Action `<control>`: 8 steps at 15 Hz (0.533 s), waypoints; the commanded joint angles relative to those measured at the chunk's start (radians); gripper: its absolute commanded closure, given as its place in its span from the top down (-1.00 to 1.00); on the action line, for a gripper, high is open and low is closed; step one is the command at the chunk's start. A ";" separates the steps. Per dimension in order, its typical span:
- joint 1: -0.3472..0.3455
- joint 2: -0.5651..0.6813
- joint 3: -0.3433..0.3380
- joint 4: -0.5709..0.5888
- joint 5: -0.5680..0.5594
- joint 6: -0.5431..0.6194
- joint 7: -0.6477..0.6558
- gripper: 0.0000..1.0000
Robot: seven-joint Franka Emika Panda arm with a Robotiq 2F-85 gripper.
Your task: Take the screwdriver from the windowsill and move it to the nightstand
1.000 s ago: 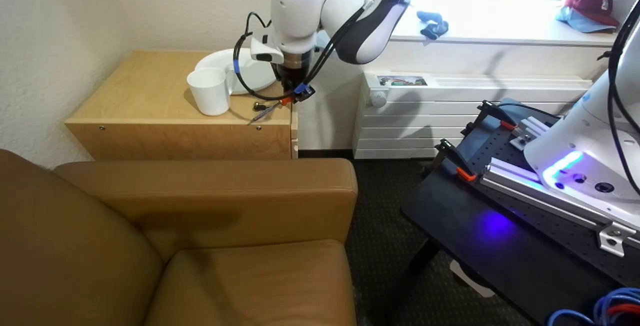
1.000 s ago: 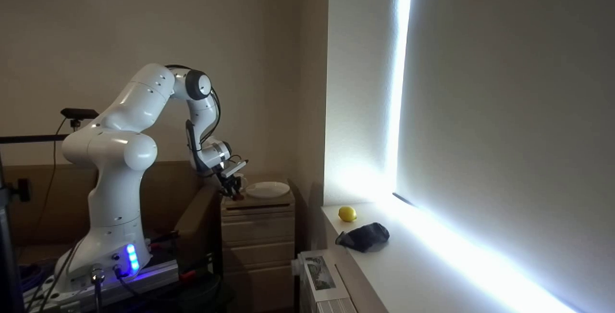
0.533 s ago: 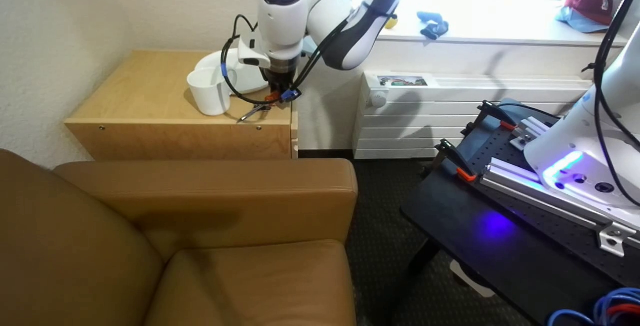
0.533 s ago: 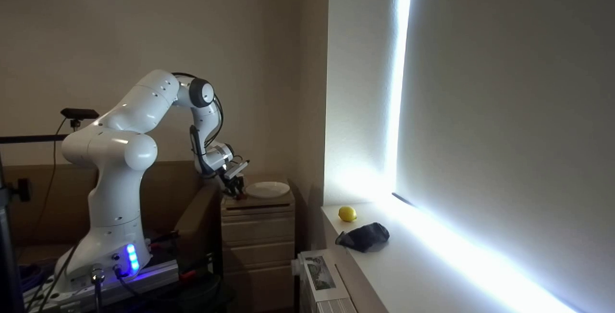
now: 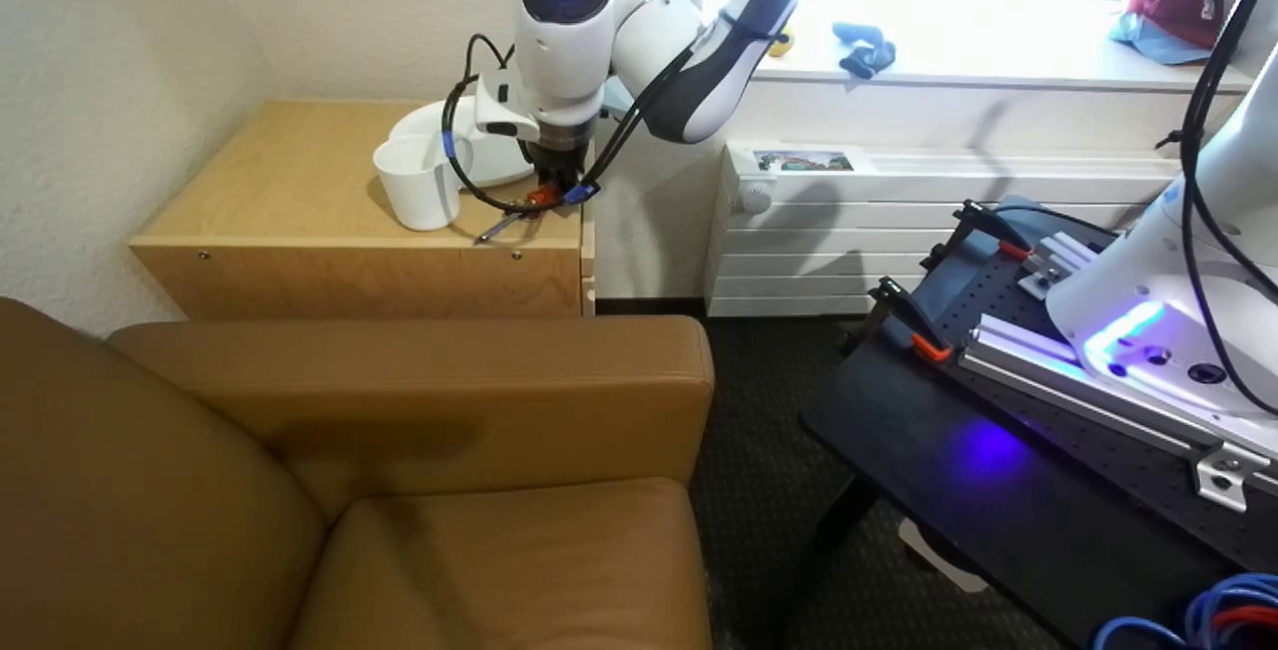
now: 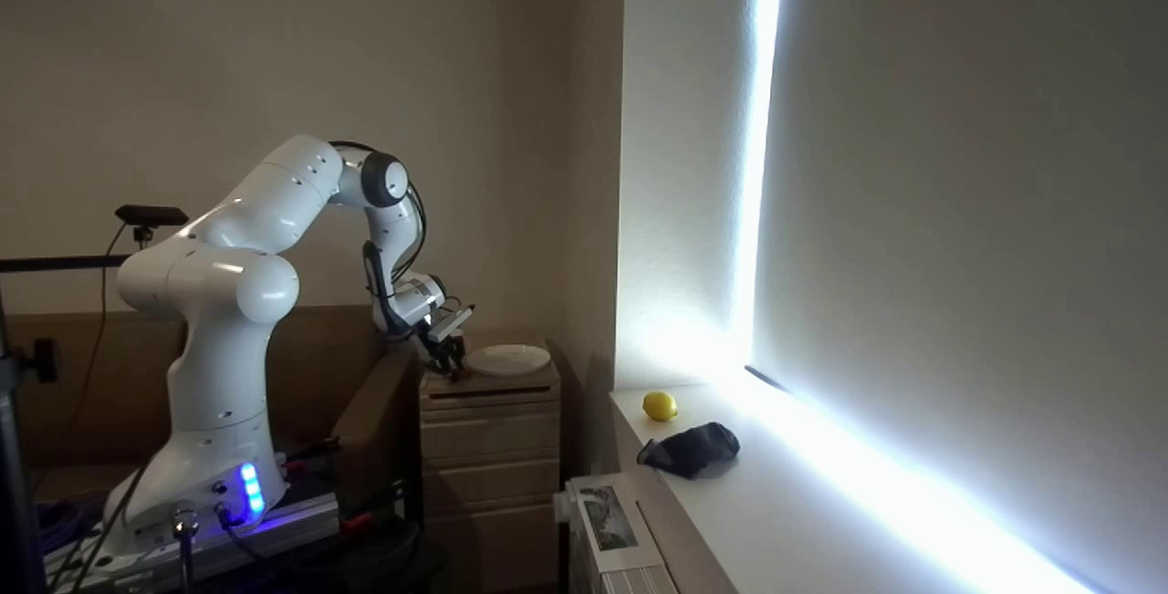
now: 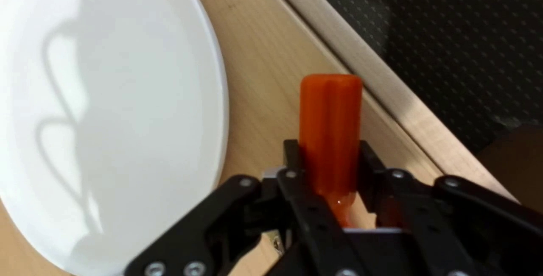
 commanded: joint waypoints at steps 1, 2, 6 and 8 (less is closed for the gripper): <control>-0.013 0.032 0.002 0.032 -0.039 0.012 0.052 0.17; -0.017 0.032 0.008 0.030 -0.030 0.004 0.049 0.19; -0.088 0.023 0.087 0.005 0.083 0.031 -0.044 0.71; -0.123 0.021 0.132 -0.003 0.164 0.049 -0.093 1.00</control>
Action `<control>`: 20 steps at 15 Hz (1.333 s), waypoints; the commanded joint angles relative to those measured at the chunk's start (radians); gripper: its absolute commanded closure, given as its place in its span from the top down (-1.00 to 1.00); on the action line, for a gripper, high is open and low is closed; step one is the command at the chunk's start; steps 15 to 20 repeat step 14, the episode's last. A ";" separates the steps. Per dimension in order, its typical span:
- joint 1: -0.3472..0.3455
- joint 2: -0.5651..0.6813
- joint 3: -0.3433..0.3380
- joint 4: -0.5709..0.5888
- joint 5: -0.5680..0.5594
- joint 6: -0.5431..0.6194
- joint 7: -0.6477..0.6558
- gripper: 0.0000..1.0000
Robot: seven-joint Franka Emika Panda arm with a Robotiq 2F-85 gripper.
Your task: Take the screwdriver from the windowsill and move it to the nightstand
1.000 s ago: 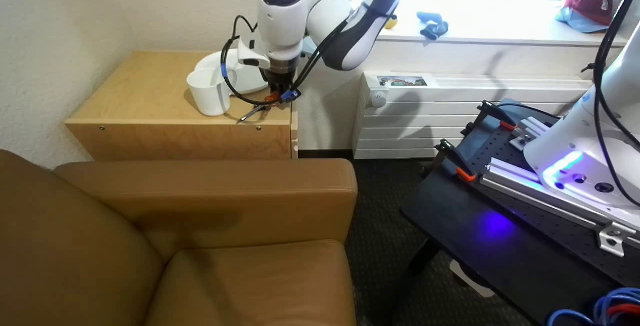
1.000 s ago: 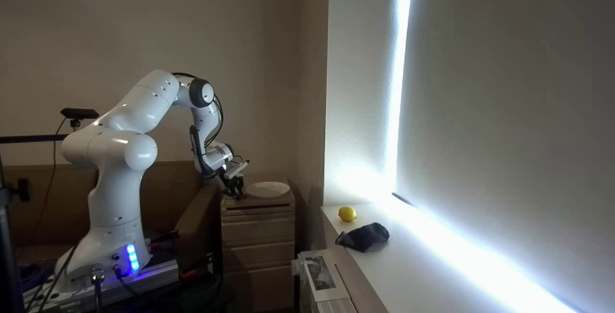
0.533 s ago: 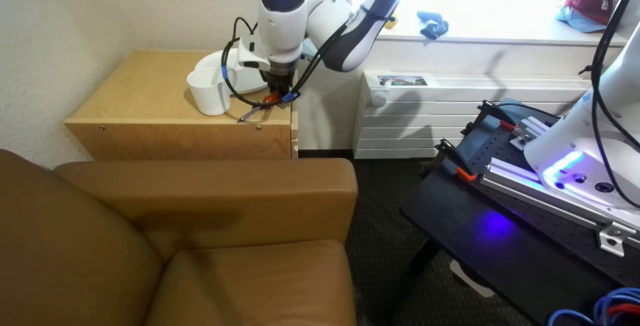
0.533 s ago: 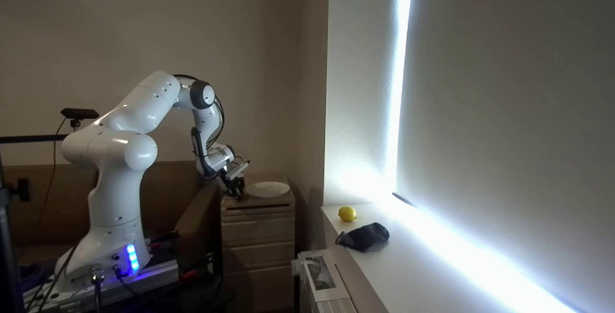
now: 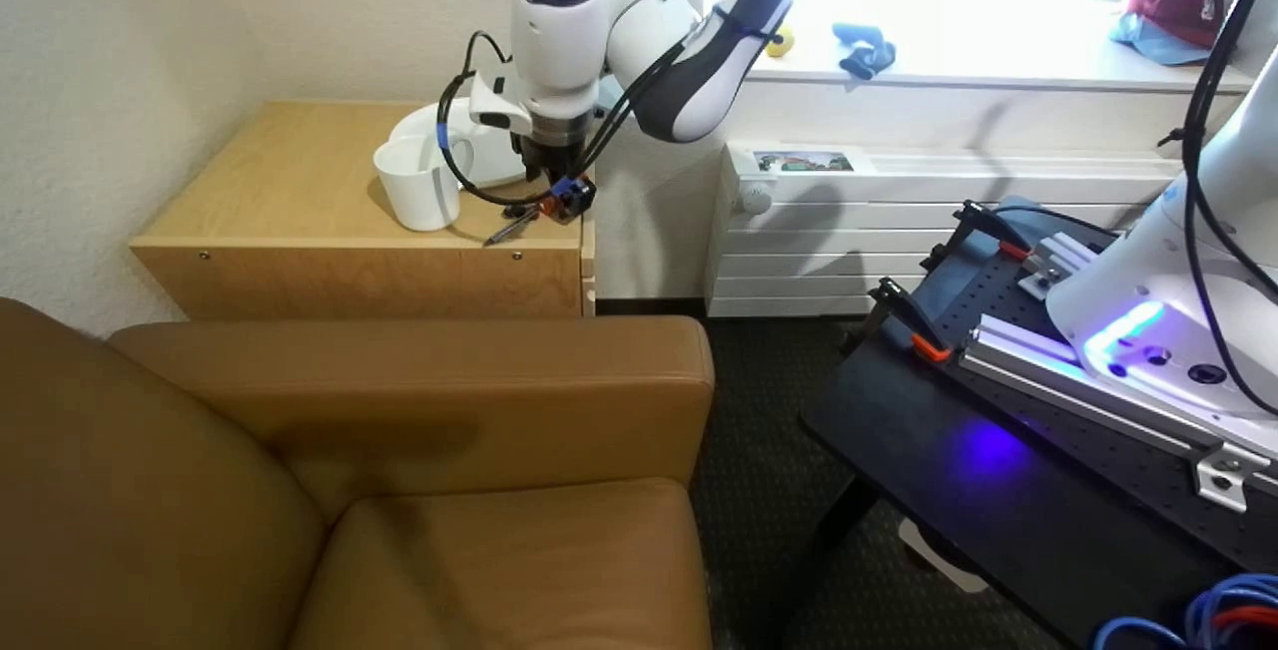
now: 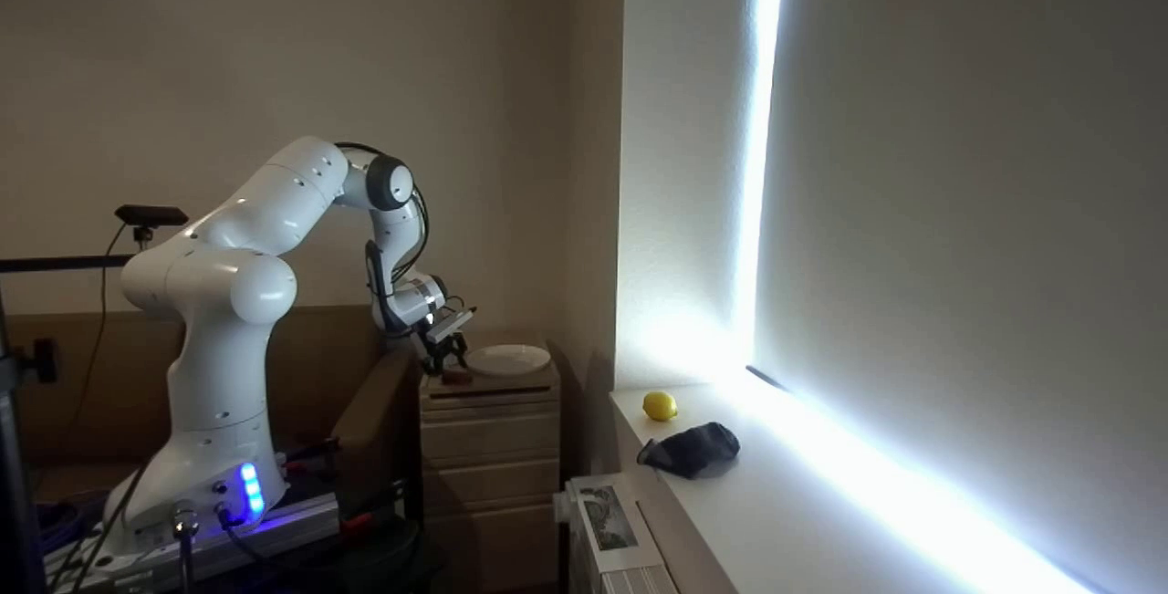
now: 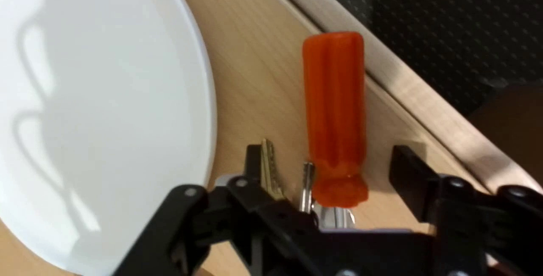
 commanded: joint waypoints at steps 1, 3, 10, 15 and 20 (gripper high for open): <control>-0.081 0.008 0.088 -0.017 0.126 0.047 -0.100 1.00; -0.129 -0.008 0.142 -0.043 0.227 0.070 -0.168 1.00; -0.338 -0.166 0.359 -0.154 0.804 -0.123 -0.407 1.00; -0.397 -0.370 0.347 -0.263 1.014 -0.117 -0.407 1.00; -0.397 -0.370 0.347 -0.263 1.014 -0.117 -0.407 1.00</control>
